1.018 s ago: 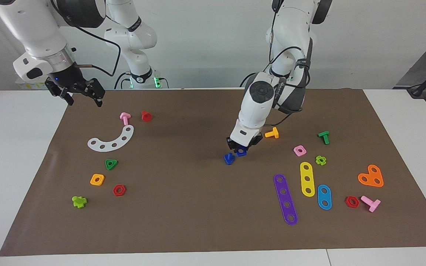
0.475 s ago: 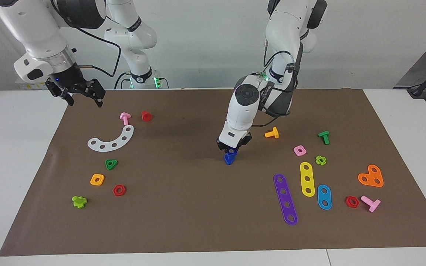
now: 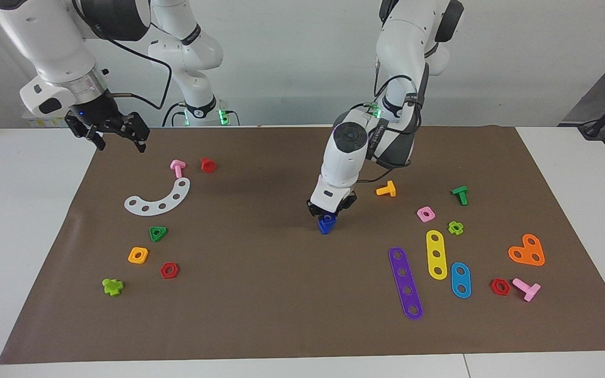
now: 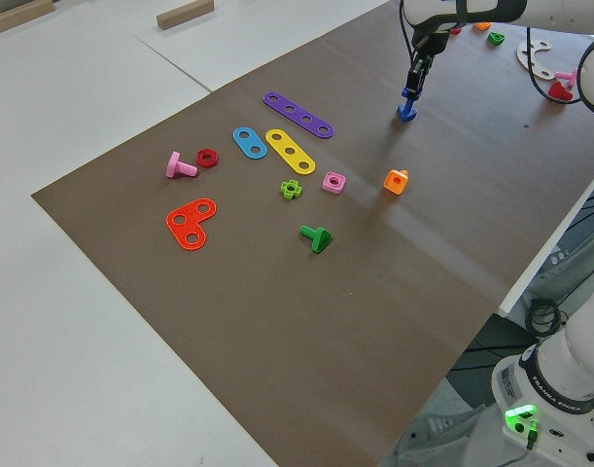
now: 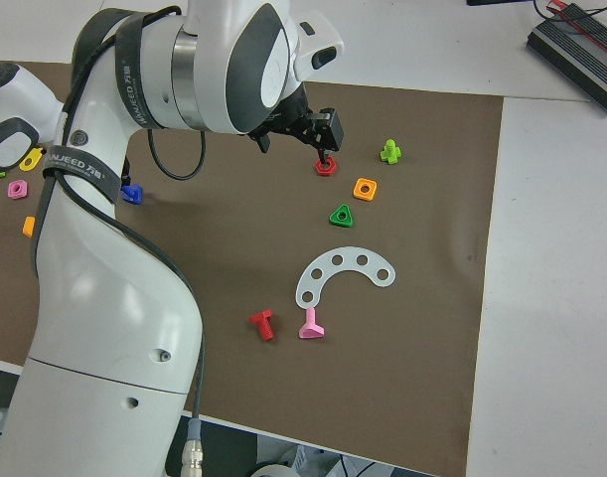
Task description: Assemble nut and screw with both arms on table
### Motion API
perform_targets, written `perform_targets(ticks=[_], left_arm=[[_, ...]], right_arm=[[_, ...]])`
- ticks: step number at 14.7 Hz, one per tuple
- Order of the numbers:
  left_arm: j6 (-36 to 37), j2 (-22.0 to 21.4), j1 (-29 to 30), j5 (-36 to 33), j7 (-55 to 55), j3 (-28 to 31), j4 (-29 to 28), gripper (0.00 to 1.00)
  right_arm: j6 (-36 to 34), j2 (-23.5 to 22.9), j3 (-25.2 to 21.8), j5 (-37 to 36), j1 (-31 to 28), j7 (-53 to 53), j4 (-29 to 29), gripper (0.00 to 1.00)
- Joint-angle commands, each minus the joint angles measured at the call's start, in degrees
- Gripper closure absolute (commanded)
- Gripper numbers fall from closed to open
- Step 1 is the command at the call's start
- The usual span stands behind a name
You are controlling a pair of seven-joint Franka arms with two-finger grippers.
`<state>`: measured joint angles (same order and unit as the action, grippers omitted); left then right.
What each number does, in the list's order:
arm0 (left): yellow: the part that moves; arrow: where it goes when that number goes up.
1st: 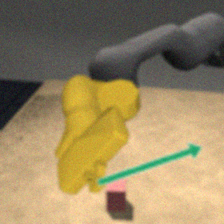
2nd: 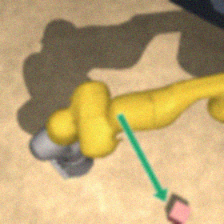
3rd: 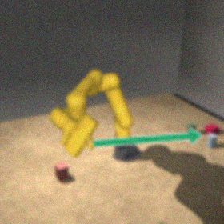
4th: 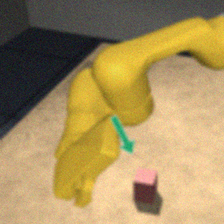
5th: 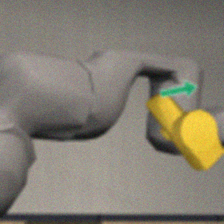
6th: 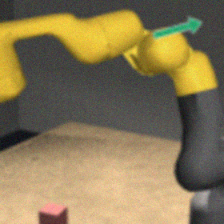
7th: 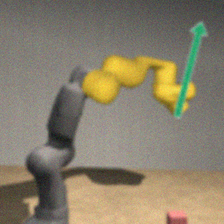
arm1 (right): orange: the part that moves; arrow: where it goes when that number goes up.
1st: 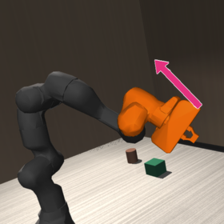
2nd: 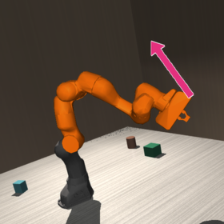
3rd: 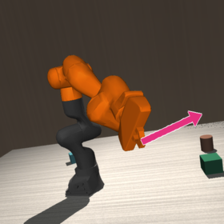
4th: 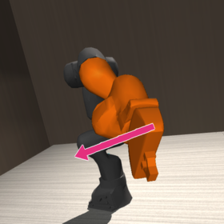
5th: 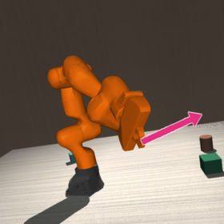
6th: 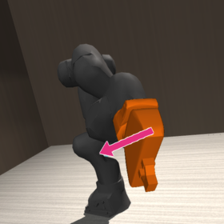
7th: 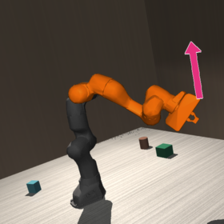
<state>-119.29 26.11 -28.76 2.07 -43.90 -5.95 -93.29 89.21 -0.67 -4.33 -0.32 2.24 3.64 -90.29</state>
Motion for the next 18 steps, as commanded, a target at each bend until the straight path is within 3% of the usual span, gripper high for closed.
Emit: perform_targets(ticks=[1, 11, 18], left_arm=[[-0.9, 1.1, -0.6, 0.0, -0.7, 0.8, 1.3, 0.74], [-6.0, 1.0, -0.4, -0.4, -0.8, 0.8, -3.4, 0.76], [0.5, 1.1, -0.4, 0.5, -0.8, 0.8, 1.0, 0.75]], right_arm=[[1.1, 1.2, 0.4, 0.2, -0.7, -0.6, -1.6, 0.0], [1.1, 1.2, 0.4, 0.2, -0.7, -0.6, -1.6, 0.0], [1.2, 1.3, 0.4, 0.2, -0.7, -0.6, -1.6, 0.0]])
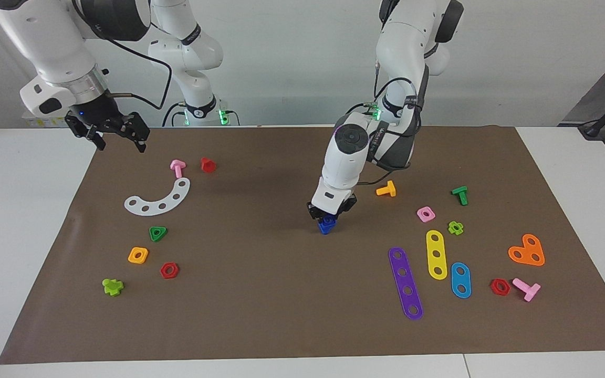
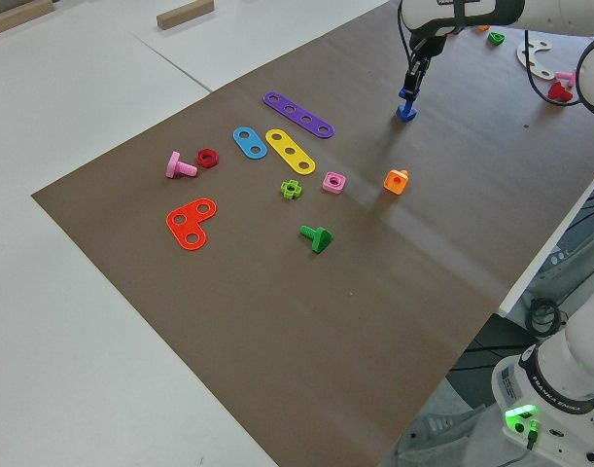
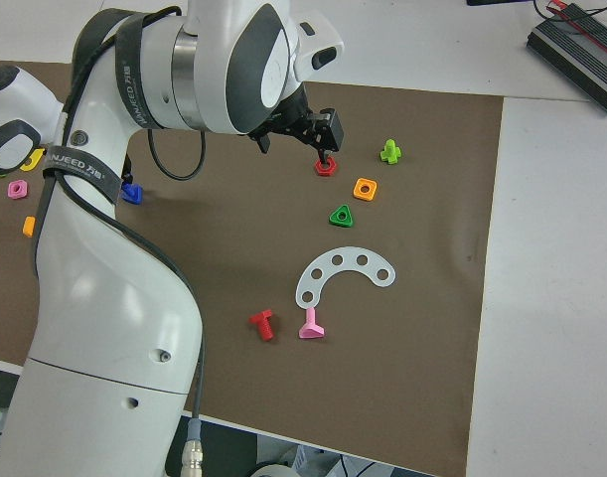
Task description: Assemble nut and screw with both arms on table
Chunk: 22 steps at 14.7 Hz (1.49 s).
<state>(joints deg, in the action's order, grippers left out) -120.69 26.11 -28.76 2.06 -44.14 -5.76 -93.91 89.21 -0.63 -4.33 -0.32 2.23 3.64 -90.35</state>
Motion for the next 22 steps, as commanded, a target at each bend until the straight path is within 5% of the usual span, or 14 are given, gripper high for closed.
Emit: perform_targets(ticks=[1, 7, 16, 22], left_arm=[[2.6, 1.2, -0.4, 0.7, -0.6, 0.6, 1.8, 0.75], [4.6, 1.9, -0.3, 3.4, -1.5, 0.6, 3.7, 0.75], [-1.8, 1.3, -0.2, 2.9, -1.5, 0.8, -1.8, 0.77], [-1.9, 1.3, -0.3, 2.9, -1.6, 0.8, -1.4, 0.37]], right_arm=[[1.2, 1.2, 0.4, 0.2, -0.7, -0.6, -1.6, 0.0], [1.2, 1.2, 0.4, 0.2, -0.7, -0.6, -1.6, 0.0], [1.2, 1.2, 0.4, 0.2, -0.7, -0.6, -1.7, 0.0], [1.2, 1.2, 0.4, 0.2, -0.7, -0.6, -1.7, 0.0]])
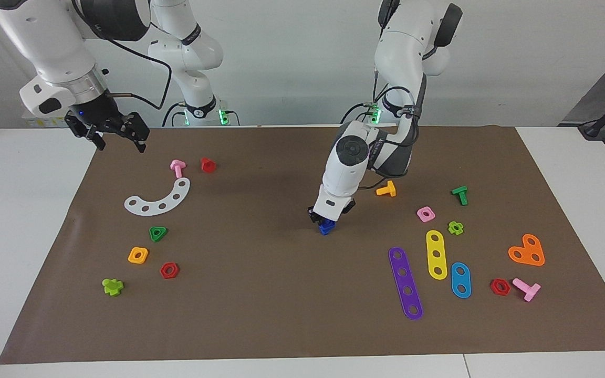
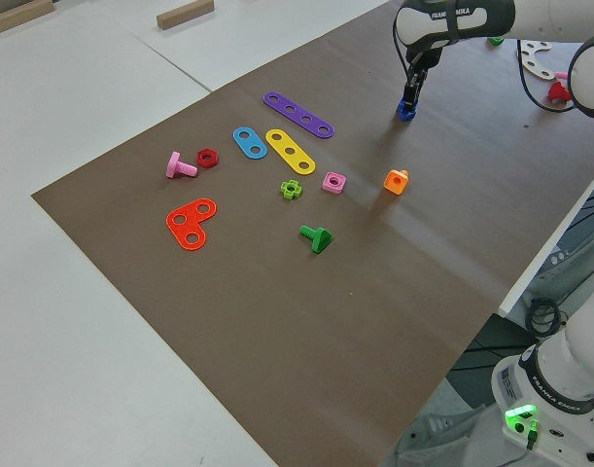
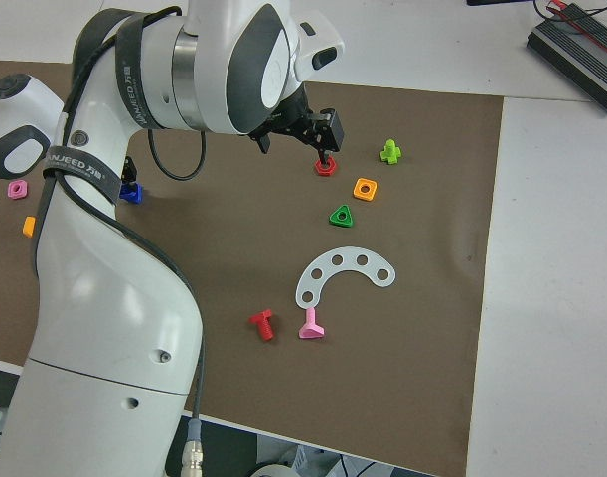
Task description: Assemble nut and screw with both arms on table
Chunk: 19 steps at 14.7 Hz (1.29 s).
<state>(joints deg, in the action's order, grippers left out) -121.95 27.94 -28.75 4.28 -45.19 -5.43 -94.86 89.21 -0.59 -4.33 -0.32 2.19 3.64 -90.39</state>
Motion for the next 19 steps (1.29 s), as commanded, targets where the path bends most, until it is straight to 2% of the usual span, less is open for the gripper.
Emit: perform_targets(ticks=[1, 3, 5, 7, 9, 12, 14, 19], left_arm=[[-0.5, -0.5, -0.3, 0.7, -0.5, 0.4, -0.3, 0.32], [1.0, -0.5, -0.3, 0.7, -0.5, 0.7, 1.1, 0.31], [8.9, 0.3, 0.1, 0.6, -0.3, 1.4, 6.8, 0.31], [12.4, 0.7, 0.7, 0.5, 0.1, 2.5, 10.5, 0.32], [13.1, -1.0, 2.1, 0.5, 1.8, 4.9, 10.7, 0.33], [16.5, -6.0, 8.0, 0.9, 13.9, 4.9, 10.0, 0.33], [19.8, -7.9, 12.5, 1.0, 23.2, 4.9, 9.7, 0.34], [23.8, -13.9, 21.5, 0.9, 43.0, 5.1, 4.7, 0.34]], right_arm=[[1.2, 1.2, 0.4, 0.2, -0.6, -0.6, -1.6, 0.0], [1.2, 1.3, 0.4, 0.2, -0.7, -0.6, -1.6, 0.0], [1.2, 1.3, 0.4, 0.2, -0.6, -0.6, -1.6, 0.0], [1.2, 1.4, 0.4, 0.2, -0.6, -0.6, -1.6, 0.0], [1.2, 1.3, 0.4, 0.2, -0.6, -0.6, -1.6, 0.0], [1.1, 1.3, 0.4, 1.1, -0.6, 0.5, -1.5, 0.0], [1.0, 0.9, 0.2, 5.5, -0.7, 4.1, -0.8, 0.0], [0.7, 1.2, 0.2, 4.3, -0.4, 2.3, -1.4, 0.0]])
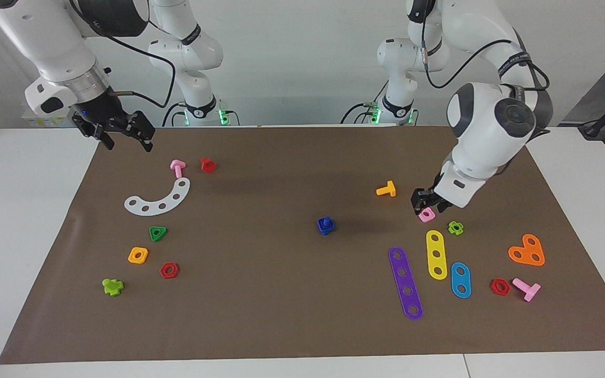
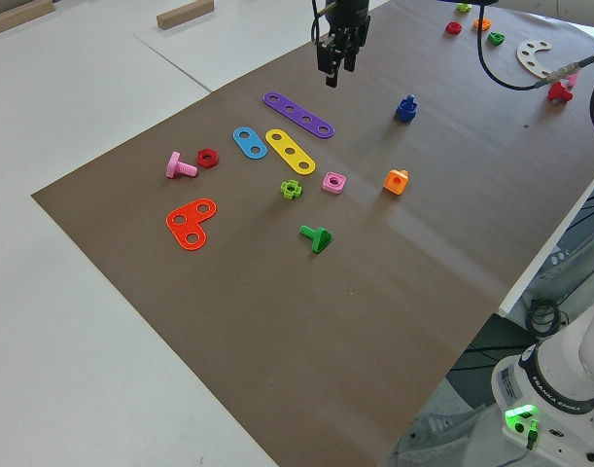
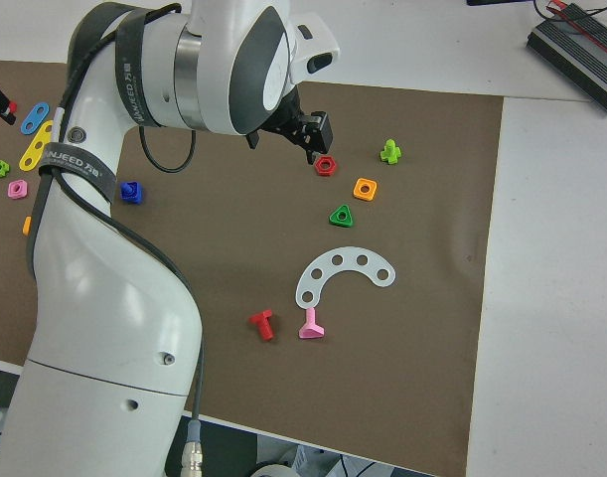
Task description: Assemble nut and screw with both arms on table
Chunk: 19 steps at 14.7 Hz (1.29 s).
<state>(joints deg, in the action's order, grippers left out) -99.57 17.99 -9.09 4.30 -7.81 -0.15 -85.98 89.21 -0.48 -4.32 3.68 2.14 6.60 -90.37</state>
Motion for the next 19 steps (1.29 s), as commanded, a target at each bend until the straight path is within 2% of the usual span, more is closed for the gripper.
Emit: perform_targets(ticks=[1, 4, 8, 14, 16, 19], left_arm=[[2.8, -5.3, 3.1, 0.7, 8.0, -0.1, -5.3, 0.34], [5.3, -9.3, 5.8, 0.5, 11.1, 0.1, -8.1, 0.35], [4.7, -15.9, 6.3, -4.5, 11.3, 0.1, -14.1, 0.35], [9.0, -21.7, 6.4, -5.2, 10.5, 0.1, -14.4, 0.34], [9.0, -22.2, 6.1, -6.4, 10.4, 0.1, -14.2, 0.25], [8.8, -22.7, 5.8, -6.5, 9.0, 0.0, -13.6, 0.0]], right_arm=[[0.7, 1.2, 0.2, -0.3, -0.2, -1.1, -1.4, 0.0], [0.8, 1.2, 0.2, -1.7, 0.1, -2.2, -1.4, 0.0], [1.2, 1.1, 0.3, -3.5, 0.1, -3.8, -1.4, 0.0], [1.2, 1.2, 0.3, -3.7, 0.0, -4.2, -1.4, 0.0], [1.2, 1.2, 0.3, -3.6, -0.1, -4.1, -1.4, 0.0], [1.3, 1.2, 0.3, -3.6, -0.2, -4.1, -1.4, 0.0]])
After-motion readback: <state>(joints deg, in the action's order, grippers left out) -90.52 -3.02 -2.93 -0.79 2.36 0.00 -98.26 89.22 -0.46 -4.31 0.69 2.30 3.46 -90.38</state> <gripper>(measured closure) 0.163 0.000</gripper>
